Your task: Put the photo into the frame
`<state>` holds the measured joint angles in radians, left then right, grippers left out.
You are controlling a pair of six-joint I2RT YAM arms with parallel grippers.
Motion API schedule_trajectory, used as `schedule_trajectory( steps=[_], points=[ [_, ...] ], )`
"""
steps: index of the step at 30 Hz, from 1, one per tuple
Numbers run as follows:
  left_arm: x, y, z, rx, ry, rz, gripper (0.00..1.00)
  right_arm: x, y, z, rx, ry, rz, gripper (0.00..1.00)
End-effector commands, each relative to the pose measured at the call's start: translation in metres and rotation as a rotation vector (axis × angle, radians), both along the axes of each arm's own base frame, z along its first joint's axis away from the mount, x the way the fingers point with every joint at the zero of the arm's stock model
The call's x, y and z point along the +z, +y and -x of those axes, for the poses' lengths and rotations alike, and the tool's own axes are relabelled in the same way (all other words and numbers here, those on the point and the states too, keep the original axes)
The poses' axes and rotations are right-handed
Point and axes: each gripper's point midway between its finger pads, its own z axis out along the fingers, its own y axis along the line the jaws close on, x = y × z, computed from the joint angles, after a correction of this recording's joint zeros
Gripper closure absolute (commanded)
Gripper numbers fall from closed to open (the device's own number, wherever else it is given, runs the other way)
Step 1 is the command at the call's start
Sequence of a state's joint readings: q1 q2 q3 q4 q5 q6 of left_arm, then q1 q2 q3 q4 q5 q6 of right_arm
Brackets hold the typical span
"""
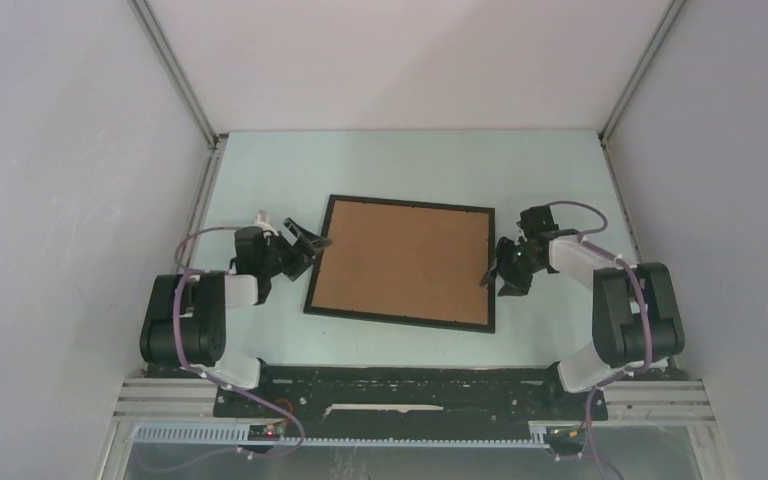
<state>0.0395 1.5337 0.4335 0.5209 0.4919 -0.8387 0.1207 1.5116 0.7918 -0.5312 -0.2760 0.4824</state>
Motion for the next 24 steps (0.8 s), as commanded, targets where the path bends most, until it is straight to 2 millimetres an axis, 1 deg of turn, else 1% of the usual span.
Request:
schedule_trajectory(
  steps=[1,4,7,9,11,14,19,24],
  points=[
    [-0.035,-0.018,0.053,-0.053,0.208,-0.004,0.00,-0.005,0.034,-0.026,0.103,-0.069,-0.091,0.38],
    [-0.033,-0.026,0.062,-0.076,0.210,-0.020,0.00,-0.010,0.045,-0.033,0.131,-0.063,-0.082,0.38],
    [-0.032,-0.025,0.066,-0.067,0.205,-0.032,0.00,-0.010,0.053,-0.039,0.144,-0.069,-0.083,0.38],
    [-0.031,-0.023,0.069,-0.060,0.201,-0.039,0.00,-0.008,0.053,-0.042,0.147,-0.073,-0.078,0.38],
    [-0.031,-0.020,0.069,-0.048,0.195,-0.053,0.00,-0.005,0.048,-0.041,0.142,-0.079,-0.054,0.38],
    [-0.033,-0.018,0.068,-0.032,0.191,-0.058,0.00,-0.001,0.031,-0.040,0.116,-0.084,-0.025,0.39],
    [-0.035,-0.018,0.067,-0.024,0.188,-0.051,0.02,0.014,0.015,-0.035,0.061,-0.120,-0.147,0.45],
    [-0.036,-0.020,0.066,-0.030,0.186,-0.043,0.03,0.007,0.010,-0.033,0.061,-0.107,-0.152,0.54]
  ],
)
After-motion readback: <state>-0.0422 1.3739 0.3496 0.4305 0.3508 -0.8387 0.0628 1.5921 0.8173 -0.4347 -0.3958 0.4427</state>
